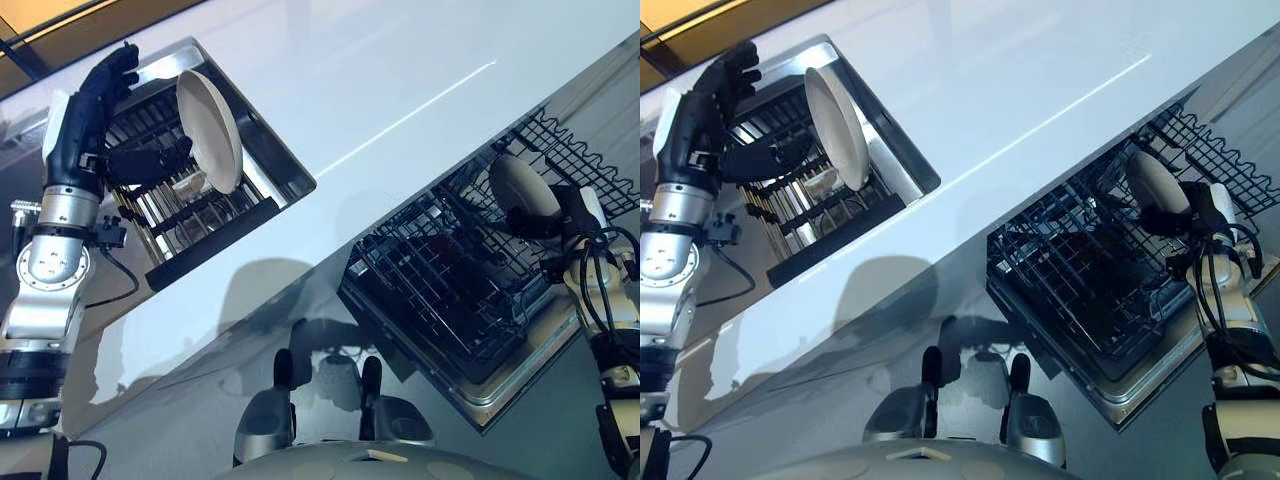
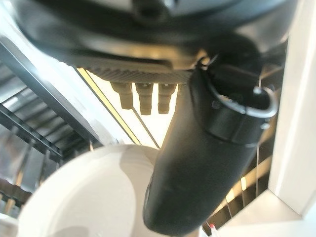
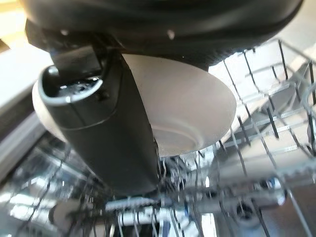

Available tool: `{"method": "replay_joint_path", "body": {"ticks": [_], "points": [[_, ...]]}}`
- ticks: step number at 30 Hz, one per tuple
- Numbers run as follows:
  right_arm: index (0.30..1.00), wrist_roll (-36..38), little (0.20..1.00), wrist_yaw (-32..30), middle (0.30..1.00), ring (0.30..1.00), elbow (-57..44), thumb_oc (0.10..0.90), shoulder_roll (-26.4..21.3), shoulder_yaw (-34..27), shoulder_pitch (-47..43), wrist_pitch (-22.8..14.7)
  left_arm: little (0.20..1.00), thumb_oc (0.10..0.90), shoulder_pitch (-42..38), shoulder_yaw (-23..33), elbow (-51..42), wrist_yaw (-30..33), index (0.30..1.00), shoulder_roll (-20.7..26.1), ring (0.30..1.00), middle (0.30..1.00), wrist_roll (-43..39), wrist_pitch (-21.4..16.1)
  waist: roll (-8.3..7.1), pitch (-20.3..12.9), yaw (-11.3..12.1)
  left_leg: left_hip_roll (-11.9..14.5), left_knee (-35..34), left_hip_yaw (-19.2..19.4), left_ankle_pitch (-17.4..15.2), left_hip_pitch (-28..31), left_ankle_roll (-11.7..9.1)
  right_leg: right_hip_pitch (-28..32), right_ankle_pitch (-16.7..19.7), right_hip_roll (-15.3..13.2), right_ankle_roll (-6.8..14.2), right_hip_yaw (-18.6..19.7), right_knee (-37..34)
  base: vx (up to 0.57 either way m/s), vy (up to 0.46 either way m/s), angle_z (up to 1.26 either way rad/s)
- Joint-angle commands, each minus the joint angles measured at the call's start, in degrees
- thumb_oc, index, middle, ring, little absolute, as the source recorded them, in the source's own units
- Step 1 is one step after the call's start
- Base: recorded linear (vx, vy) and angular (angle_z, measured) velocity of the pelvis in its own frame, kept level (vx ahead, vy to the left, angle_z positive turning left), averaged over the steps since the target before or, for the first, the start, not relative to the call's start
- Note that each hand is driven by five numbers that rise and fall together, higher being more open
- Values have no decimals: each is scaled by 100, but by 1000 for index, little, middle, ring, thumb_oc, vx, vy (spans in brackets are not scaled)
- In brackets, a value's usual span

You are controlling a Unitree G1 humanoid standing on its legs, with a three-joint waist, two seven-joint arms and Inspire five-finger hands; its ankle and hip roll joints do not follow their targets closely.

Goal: Pick up plates and place into dishwasher.

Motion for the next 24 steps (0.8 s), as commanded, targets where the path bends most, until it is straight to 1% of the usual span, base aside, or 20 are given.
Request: {"method": "replay_joint_path", "body": {"ticks": [1,3,5,6,9,10,12,17,18,19,22,24], "points": [[300,101,200,144,300,300,-150,100,-817,302,-608,-336,900,800,-626,59,-42,153,900,409,900,900,-273,-725,-2,-284,-10,-432,1224,127,-726,-688,325,-416,-1004,601,-505,-254,1211,-39,-68,-2],[300,125,200,215,300,300,-67,100,-816,423,-719,-283,900,800,-718,3,-10,170,900,453,900,900,-299,-719,15,-209,-4,-424,1302,127,-725,-767,320,-483,-998,598,-514,-243,1266,-56,-55,-4],[300,127,200,395,300,300,53,100,-821,583,-880,-114,900,800,-842,-92,29,201,900,504,900,900,-331,-679,39,-118,1,-414,1398,105,-723,-865,316,-573,-1003,591,-527,-236,1356,-50,-54,-5],[300,92,200,453,300,300,144,100,-812,668,-941,55,900,800,-906,-142,64,207,900,525,900,900,-338,-681,47,-70,6,-410,1454,100,-718,-922,308,-608,-1004,578,-531,-230,1398,-34,-35,-5],[300,-38,200,602,300,300,417,100,-821,859,-1074,374,900,800,-1022,-233,82,254,900,570,900,900,-342,-639,66,7,19,-405,1494,81,-693,-1000,298,-682,-993,572,-537,-229,1441,-42,-20,0],[300,-124,200,668,300,300,559,100,-837,941,-1128,548,900,800,-1066,-275,84,280,900,599,900,900,-368,-623,74,40,27,-405,1507,74,-680,-1024,292,-705,-982,566,-536,-232,1452,-33,0,1],[300,-254,200,704,300,300,801,100,-843,1087,-1253,738,900,800,-1131,-332,89,317,900,639,900,900,-400,-603,87,76,50,-402,1506,66,-659,-1046,284,-721,-965,563,-538,-230,1442,-17,3,0],[300,-305,200,596,300,300,1227,100,-801,1279,-1532,889,900,800,-1289,-452,123,357,900,679,900,900,-440,-540,103,159,83,-404,1492,47,-613,-1054,282,-742,-933,558,-531,-208,1453,0,0,0],[705,-349,672,534,705,705,1298,572,-787,1307,-1594,947,900,800,-1311,-479,121,370,900,676,900,900,-428,-529,113,171,89,-404,1466,45,-594,-1048,279,-743,-923,557,-525,-201,1448,0,0,0],[900,-347,900,494,900,900,1326,800,-784,1326,-1629,971,900,800,-1330,-485,110,379,900,689,900,900,-435,-507,121,178,91,-401,1434,44,-577,-1041,276,-741,-919,559,-521,-197,1437,-32,35,4],[900,-231,900,348,900,900,1287,800,-761,1334,-1683,989,900,800,-1323,-474,78,421,900,692,900,900,-450,-506,139,203,88,-411,1352,46,-531,-1021,265,-729,-900,563,-514,-181,1391,-34,49,6],[900,-262,900,264,900,900,1213,800,-720,1307,-1678,916,900,800,-1292,-459,64,444,900,663,900,900,-423,-527,143,199,82,-415,1282,47,-504,-992,261,-711,-884,568,-503,-170,1347,-25,53,1]]}}
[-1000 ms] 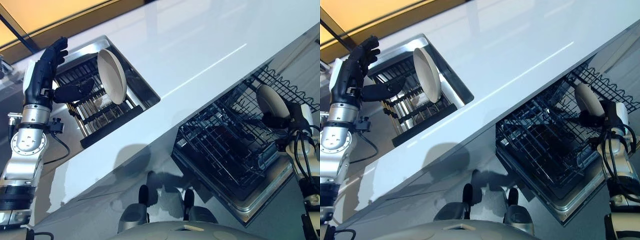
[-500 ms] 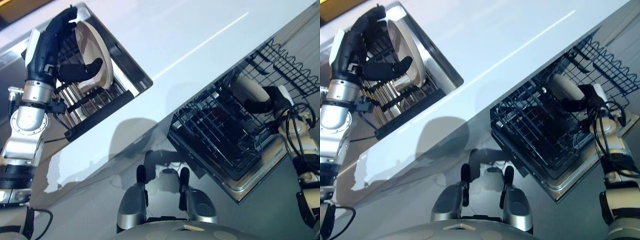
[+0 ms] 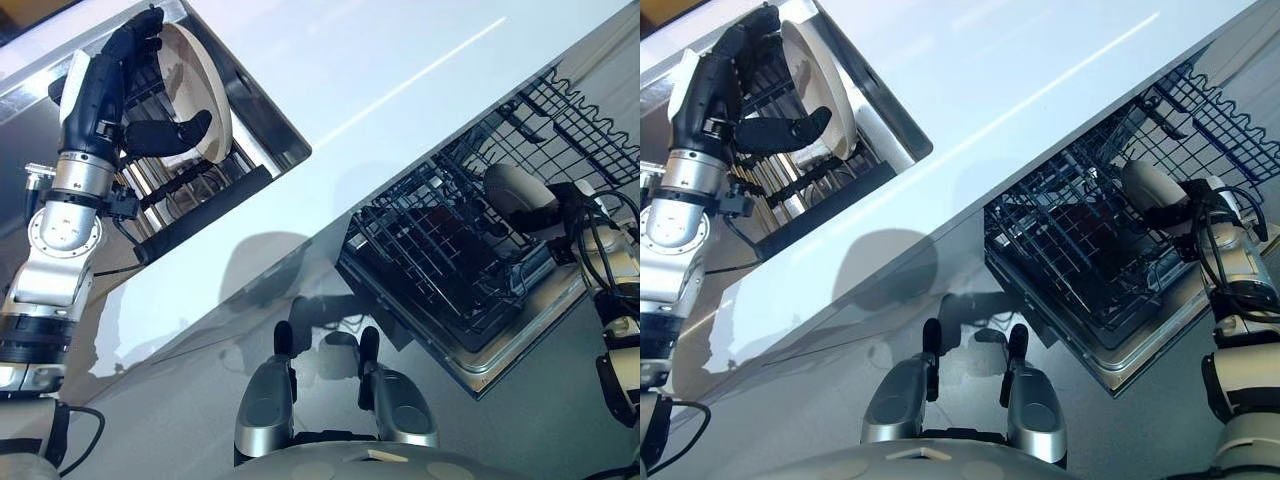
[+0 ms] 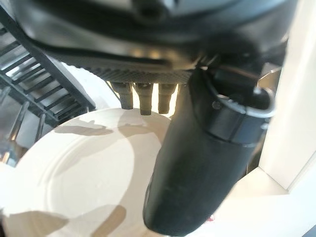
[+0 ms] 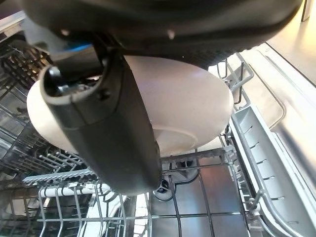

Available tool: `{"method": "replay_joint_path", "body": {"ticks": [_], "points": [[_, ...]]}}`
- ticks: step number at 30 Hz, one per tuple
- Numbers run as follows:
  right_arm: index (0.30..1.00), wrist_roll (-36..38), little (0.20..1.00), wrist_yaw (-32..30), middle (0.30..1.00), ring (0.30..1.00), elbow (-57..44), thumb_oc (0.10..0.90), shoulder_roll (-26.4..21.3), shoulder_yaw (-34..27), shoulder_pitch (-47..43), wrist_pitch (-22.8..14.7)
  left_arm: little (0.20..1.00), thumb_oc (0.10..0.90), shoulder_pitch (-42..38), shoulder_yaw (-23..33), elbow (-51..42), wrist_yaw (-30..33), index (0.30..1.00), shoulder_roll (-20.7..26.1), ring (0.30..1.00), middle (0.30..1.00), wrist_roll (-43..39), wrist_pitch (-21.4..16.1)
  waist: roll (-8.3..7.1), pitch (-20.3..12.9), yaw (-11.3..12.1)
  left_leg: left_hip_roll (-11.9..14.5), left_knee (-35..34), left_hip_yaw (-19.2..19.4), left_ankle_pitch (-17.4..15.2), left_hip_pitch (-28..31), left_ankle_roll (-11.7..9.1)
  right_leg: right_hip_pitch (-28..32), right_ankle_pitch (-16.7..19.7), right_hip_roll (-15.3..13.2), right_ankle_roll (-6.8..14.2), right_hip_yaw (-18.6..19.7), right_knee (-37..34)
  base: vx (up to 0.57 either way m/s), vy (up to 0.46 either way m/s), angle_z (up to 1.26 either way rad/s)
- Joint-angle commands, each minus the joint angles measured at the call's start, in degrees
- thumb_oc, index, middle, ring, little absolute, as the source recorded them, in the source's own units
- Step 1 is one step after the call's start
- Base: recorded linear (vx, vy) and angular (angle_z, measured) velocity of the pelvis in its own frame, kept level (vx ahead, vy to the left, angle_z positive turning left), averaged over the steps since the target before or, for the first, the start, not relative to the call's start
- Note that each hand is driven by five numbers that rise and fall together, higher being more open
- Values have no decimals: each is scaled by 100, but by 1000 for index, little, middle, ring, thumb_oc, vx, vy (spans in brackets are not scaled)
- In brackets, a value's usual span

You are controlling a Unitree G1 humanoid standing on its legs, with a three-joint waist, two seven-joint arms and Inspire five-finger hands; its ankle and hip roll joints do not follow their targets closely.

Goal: Pick up plates and place into dishwasher.

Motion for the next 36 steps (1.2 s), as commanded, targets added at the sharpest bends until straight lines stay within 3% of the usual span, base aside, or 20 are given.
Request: {"method": "replay_joint_path", "body": {"ticks": [1,12,20,28,36], "points": [[900,-79,900,-282,900,900,-191,800,-341,360,-267,-137,900,800,-446,291,-239,400,900,396,900,900,-219,-494,73,-231,3,-453,648,106,-406,-438,256,-170,-813,574,-383,-156,725,-15,56,1],[900,118,900,-1174,900,900,-1548,800,-102,-318,357,-731,900,800,159,616,-303,436,900,73,900,900,-47,-671,24,-425,-79,-489,337,153,-402,-89,270,85,-804,566,-321,-157,530,10,66,0],[900,-537,900,-1780,900,900,-2358,800,60,-866,926,-1091,900,800,572,830,-386,470,900,-238,900,900,149,-729,-38,-664,-129,-560,79,176,-425,201,322,305,-781,571,-265,-135,348,26,74,0],[900,-435,900,-1615,900,900,-3057,800,203,-1363,1488,-1233,900,800,900,1028,-490,492,900,-439,900,900,379,-737,-89,-964,-167,-627,-191,225,-465,464,366,489,-749,557,-198,-133,160,4,98,0],[900,12,900,-1456,900,900,-3990,800,530,-2009,2249,-1889,900,800,1283,1282,-535,678,900,-655,900,900,705,-825,-91,-1326,-251,-692,-530,293,-480,755,417,652,-684,520,-98,-126,-73,-15,129,0]]}}
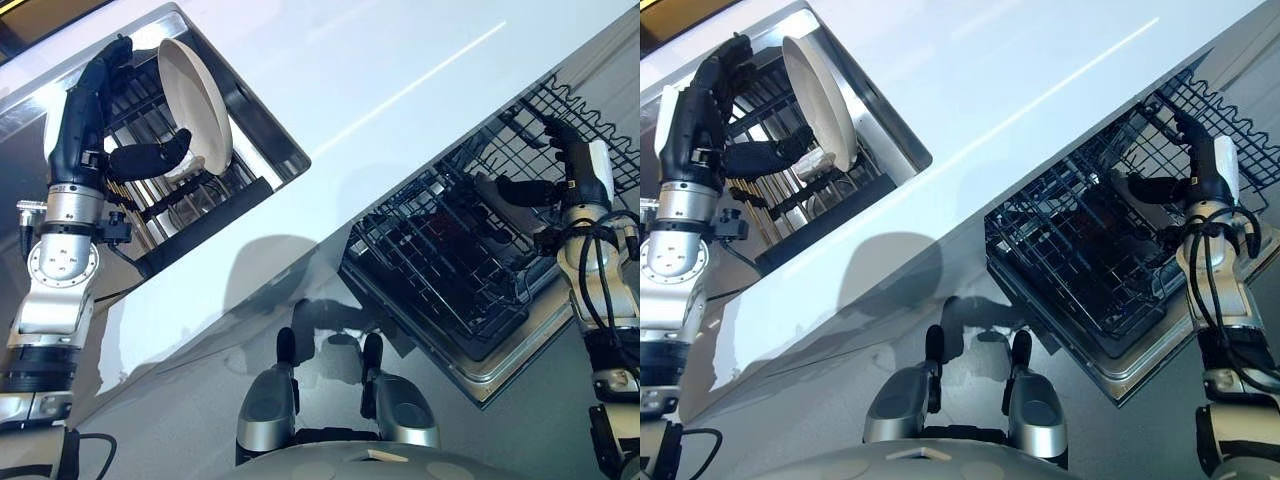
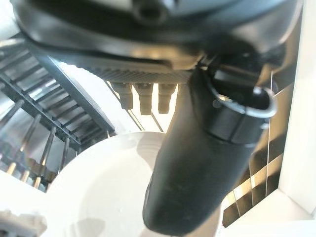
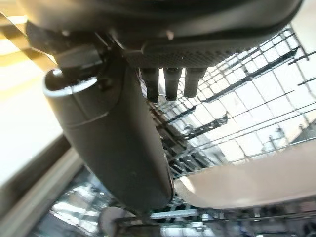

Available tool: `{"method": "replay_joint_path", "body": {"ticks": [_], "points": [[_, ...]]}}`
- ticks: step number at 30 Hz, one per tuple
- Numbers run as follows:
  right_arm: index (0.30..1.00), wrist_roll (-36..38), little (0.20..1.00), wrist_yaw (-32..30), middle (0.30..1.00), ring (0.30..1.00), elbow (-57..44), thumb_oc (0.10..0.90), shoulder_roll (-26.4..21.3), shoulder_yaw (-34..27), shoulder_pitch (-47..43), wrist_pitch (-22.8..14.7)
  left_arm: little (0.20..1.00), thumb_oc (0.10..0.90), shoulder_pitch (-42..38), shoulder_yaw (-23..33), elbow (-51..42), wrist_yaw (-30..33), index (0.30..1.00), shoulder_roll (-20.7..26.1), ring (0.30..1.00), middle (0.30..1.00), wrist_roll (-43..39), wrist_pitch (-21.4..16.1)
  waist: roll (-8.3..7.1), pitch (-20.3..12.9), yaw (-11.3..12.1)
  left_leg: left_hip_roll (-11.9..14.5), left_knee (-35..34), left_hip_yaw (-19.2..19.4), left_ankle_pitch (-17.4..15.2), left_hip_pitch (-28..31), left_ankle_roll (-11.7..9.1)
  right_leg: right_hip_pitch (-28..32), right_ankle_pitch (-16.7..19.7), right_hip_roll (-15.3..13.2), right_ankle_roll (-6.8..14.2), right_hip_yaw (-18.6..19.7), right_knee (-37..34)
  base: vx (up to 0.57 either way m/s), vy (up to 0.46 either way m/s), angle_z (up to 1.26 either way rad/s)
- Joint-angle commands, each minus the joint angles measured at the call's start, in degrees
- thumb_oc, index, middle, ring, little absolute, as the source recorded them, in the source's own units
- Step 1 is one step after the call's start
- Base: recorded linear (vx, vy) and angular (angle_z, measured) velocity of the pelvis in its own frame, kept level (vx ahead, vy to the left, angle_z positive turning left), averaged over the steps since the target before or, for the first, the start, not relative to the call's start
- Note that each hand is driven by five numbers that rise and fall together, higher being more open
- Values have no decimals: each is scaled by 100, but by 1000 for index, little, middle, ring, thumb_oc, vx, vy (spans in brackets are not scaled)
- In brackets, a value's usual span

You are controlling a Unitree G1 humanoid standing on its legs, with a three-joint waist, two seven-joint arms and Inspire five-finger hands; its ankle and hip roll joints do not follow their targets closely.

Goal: Pick up plates and place into dishwasher.

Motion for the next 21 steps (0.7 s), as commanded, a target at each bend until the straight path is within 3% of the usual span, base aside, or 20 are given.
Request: {"method": "replay_joint_path", "body": {"ticks": [1,6,12,16,21], "points": [[900,388,900,-164,900,900,-628,800,-143,-127,315,-1004,900,800,390,451,-354,445,900,-70,900,900,307,-747,-129,-1527,-172,-665,71,242,-592,-49,400,-66,-683,525,-102,-87,300,-38,158,-1],[900,1423,900,396,900,900,-1199,800,420,-392,748,-1350,900,800,605,613,-379,526,900,-145,900,900,708,-776,-87,-1754,-251,-725,-171,285,-575,112,442,-11,-603,482,-5,-14,146,-52,171,-1],[900,2205,900,891,900,900,-1469,800,769,-440,882,-1461,900,800,608,718,-260,699,900,13,900,900,1205,-707,-45,-1943,-321,-782,-337,335,-574,261,491,55,-519,433,81,66,17,-33,140,-2],[900,2567,900,1113,900,900,-1658,800,926,-321,911,-1422,900,800,409,749,-39,1052,900,476,900,900,2019,-560,28,-2052,-394,-839,-373,373,-613,309,550,27,-526,378,142,142,73,-24,138,-3],[900,2917,900,1534,900,900,-1762,800,1063,-144,1028,-1270,900,800,221,833,197,1032,900,1152,900,900,2496,-210,146,-2119,-502,-883,-397,447,-654,354,620,-31,-523,336,206,241,167,-13,128,-5]]}}
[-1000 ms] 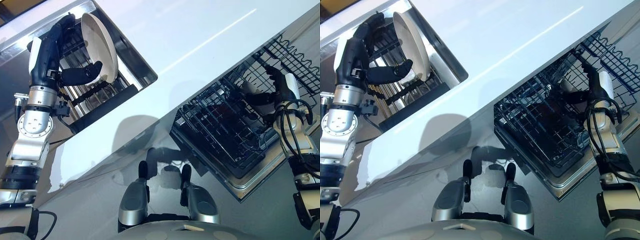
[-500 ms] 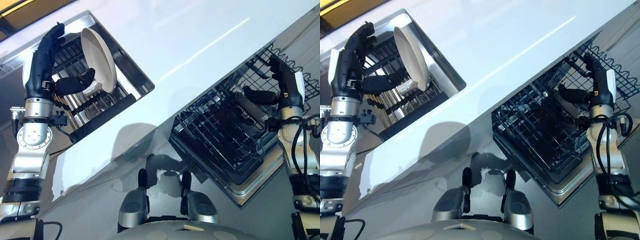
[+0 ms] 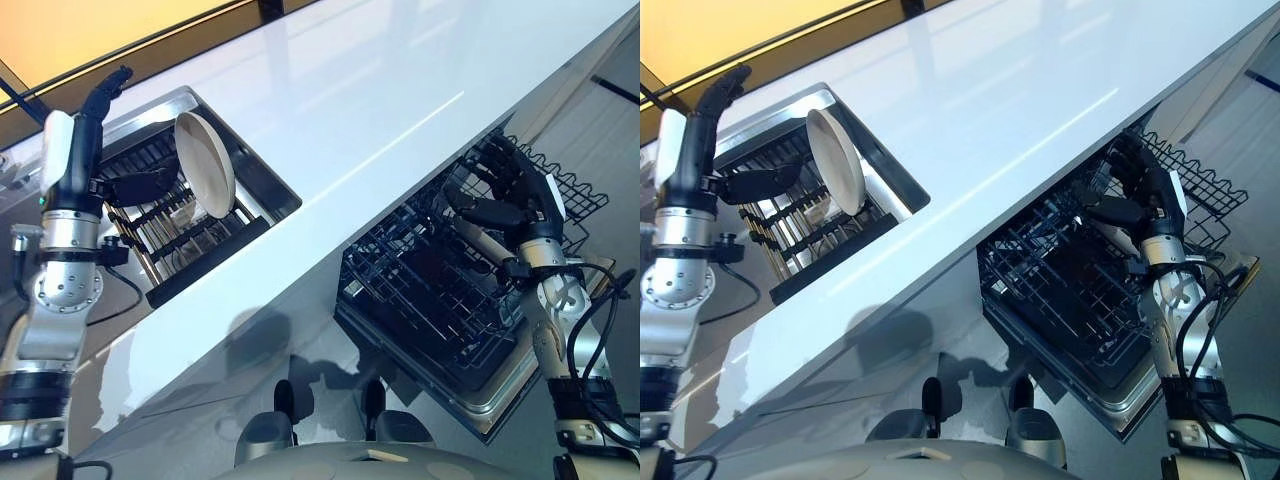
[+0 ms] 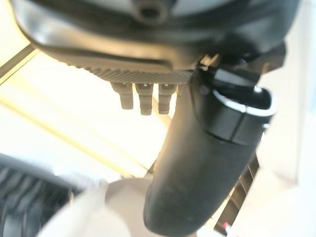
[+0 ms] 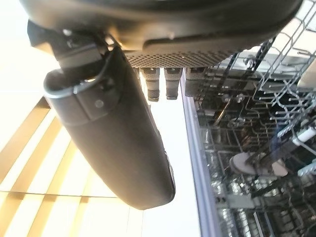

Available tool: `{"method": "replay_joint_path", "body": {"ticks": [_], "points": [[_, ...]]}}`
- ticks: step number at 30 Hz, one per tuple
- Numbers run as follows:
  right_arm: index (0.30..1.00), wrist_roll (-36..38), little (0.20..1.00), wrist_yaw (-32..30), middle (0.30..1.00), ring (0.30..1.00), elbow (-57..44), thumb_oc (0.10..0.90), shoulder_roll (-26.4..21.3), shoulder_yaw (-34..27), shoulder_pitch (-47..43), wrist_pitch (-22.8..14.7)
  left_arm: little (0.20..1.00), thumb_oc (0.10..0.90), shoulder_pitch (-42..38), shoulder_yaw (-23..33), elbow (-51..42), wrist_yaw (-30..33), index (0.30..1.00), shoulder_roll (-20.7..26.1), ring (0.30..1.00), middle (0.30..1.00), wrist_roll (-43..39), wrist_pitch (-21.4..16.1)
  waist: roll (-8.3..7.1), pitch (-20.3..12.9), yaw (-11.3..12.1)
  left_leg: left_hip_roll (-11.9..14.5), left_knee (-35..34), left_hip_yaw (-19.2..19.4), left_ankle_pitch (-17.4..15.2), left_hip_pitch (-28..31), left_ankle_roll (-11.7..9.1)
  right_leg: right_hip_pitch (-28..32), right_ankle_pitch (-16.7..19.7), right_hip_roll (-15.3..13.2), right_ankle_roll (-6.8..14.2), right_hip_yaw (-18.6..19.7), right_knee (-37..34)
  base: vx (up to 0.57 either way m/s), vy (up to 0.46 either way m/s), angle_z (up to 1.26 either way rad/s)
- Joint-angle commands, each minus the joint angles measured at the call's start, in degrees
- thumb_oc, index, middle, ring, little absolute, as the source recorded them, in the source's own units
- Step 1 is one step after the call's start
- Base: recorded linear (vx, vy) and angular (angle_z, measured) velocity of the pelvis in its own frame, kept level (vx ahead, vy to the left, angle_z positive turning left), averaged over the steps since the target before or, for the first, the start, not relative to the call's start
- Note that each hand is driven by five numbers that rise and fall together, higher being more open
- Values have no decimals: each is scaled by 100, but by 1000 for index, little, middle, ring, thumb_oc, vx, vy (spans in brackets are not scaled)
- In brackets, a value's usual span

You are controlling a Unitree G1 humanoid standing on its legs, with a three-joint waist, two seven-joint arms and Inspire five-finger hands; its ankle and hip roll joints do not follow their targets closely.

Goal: Pick up plates and place into dishwasher.

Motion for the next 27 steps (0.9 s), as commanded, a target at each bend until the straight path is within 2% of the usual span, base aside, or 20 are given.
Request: {"method": "replay_joint_path", "body": {"ticks": [1,7,13,20,27], "points": [[900,451,900,383,900,900,-584,800,-140,48,-128,-545,900,800,-413,522,371,367,900,782,900,900,394,-31,209,-828,-264,-828,28,306,-727,64,592,-231,-576,347,145,90,511,-13,124,-10],[900,801,900,779,900,900,-661,800,-107,241,-26,-275,900,800,-595,399,763,334,900,1568,900,900,1024,430,337,-832,-402,-869,23,363,-764,80,667,-327,-541,319,227,273,597,-14,102,-16],[900,899,900,873,900,900,-737,800,-143,438,-18,-289,900,800,-980,-169,1111,148,900,2126,900,900,1487,772,403,-821,-517,-898,17,403,-770,57,713,-435,-476,333,291,471,635,0,70,-17],[900,1131,900,714,900,900,-1013,800,-212,424,-132,-542,900,800,-1711,-1041,1281,-508,900,2133,900,900,1725,1217,407,-808,-618,-908,15,460,-798,35,747,-511,-387,365,350,633,644,16,42,-13],[900,1002,900,342,900,900,-1233,800,-190,222,-152,-976,900,800,-2080,-1479,1351,-1007,900,1994,900,900,2035,1269,416,-809,-692,-914,15,537,-826,36,778,-552,-367,394,372,716,629,22,24,-11]]}}
